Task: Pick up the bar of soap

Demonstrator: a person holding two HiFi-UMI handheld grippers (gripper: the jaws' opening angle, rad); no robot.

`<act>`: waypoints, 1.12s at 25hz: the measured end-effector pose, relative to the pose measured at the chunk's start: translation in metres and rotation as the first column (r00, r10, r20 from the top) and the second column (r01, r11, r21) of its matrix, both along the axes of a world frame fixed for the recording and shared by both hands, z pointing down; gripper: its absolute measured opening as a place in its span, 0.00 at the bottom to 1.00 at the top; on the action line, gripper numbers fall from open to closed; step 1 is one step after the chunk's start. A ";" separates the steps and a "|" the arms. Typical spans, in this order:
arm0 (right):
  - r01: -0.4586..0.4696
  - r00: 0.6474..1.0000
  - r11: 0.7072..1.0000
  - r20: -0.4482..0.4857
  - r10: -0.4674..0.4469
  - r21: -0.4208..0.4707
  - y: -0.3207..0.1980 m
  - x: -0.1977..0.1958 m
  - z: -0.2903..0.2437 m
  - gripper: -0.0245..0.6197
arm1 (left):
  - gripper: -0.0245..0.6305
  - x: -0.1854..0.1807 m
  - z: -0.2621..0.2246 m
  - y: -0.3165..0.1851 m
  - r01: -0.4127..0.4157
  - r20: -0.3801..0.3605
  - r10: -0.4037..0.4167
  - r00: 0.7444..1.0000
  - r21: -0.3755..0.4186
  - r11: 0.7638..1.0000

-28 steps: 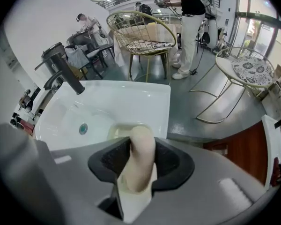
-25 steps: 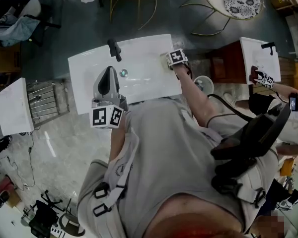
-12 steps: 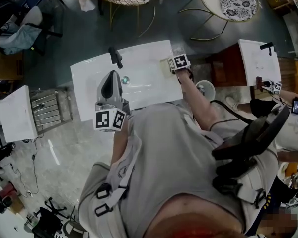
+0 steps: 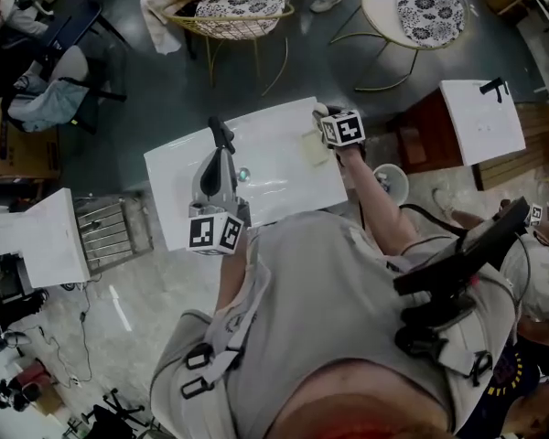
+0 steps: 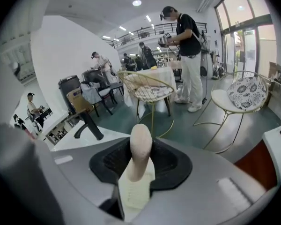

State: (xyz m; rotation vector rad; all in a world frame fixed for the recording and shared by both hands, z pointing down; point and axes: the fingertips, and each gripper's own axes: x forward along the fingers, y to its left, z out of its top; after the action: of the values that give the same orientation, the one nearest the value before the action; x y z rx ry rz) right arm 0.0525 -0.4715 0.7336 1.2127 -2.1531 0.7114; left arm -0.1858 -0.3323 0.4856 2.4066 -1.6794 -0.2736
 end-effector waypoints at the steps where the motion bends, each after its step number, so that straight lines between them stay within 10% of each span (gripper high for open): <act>1: 0.009 1.000 0.999 0.022 -0.010 0.034 -0.004 -0.003 -0.015 0.23 | 0.03 0.002 -0.001 -0.002 -0.006 0.001 0.006 1.000 0.003 1.000; 9: 0.063 0.987 0.945 0.120 -0.107 0.322 -0.013 -0.022 -0.161 0.23 | 0.03 0.009 -0.023 -0.024 -0.047 0.023 0.046 0.999 0.043 0.998; 21: 0.157 0.950 0.738 0.105 -0.295 0.656 0.048 -0.048 -0.324 0.23 | 0.03 0.021 -0.050 -0.036 -0.107 0.051 0.103 0.993 0.097 0.990; 28: 0.134 0.949 0.769 0.142 -0.282 0.625 0.050 -0.049 -0.312 0.23 | 0.03 0.033 -0.054 -0.043 -0.153 0.039 0.150 0.988 0.088 0.984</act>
State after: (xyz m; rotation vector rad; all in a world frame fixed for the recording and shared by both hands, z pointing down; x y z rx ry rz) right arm 0.0033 -0.4214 0.4217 1.1929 -2.7877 0.0308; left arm -0.1530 -0.3754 0.4312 2.6023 -1.5162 -0.2958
